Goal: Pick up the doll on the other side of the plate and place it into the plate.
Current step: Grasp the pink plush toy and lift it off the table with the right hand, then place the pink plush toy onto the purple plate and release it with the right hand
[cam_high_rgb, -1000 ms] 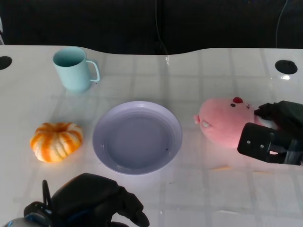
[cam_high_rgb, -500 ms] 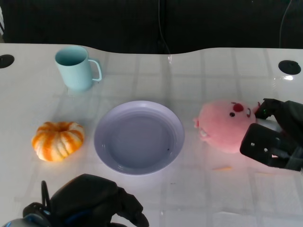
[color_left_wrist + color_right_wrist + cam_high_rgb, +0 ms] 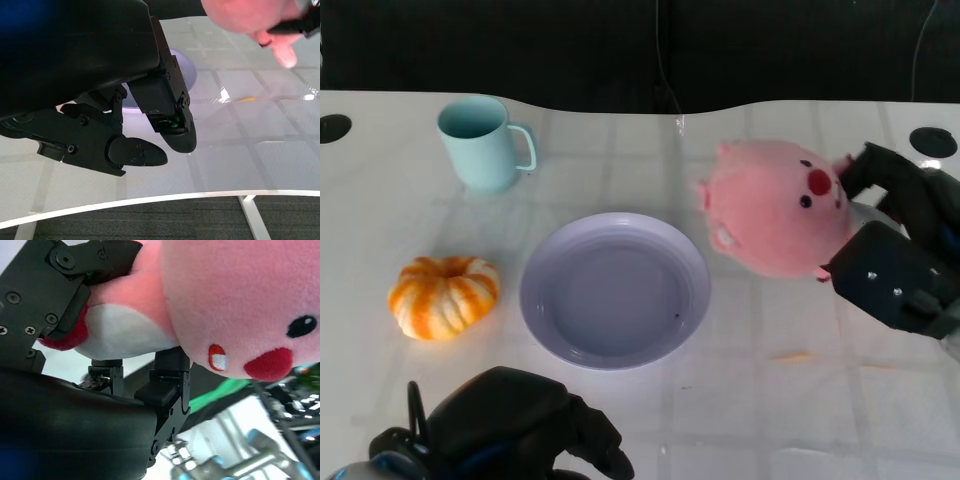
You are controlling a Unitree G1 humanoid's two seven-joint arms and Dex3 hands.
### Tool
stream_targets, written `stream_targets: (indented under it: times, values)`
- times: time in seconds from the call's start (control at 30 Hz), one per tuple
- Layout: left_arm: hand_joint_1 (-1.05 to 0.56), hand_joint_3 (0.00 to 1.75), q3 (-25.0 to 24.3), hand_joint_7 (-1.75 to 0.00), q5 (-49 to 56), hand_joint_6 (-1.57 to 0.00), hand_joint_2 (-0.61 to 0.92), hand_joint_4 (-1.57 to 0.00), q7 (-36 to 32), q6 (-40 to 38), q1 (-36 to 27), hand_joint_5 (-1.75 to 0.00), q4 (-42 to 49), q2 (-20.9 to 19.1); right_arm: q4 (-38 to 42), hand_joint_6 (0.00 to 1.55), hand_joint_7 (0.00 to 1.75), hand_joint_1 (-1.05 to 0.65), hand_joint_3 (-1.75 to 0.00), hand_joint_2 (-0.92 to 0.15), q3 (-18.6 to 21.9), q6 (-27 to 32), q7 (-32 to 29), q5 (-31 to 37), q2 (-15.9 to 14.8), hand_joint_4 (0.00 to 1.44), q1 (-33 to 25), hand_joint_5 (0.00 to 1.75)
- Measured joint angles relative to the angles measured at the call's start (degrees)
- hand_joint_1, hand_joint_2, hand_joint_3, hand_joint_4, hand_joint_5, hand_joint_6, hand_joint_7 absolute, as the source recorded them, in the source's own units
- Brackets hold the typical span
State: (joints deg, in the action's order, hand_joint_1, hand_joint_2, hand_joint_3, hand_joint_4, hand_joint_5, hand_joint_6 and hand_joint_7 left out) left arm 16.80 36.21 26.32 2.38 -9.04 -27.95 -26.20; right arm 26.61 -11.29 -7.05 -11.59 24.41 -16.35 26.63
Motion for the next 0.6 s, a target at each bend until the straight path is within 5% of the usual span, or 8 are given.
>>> stream_targets:
  times: [0.33, 0.6]
  values:
    - [-0.26, 0.26, 0.9, -0.01, 0.3, -1.09, 0.92, -0.77, 0.0, 0.0, 0.3, -1.24, 0.3, 0.1, -6.0, 0.72, 1.75, -0.16, -1.14, -0.45, -3.6, 5.0, 6.4, 1.2, 6.7, 0.90, 3.2, 1.75]
    - [-0.24, 0.24, 1.3, -0.02, 0.6, -1.10, 0.92, -0.79, -0.5, 0.4, 0.4, -1.23, 0.5, 0.4, -0.3, 0.74, 1.75, -0.17, -1.16, -0.43, -8.7, 7.8, 8.1, 3.6, 13.6, 0.94, 10.3, 1.75]
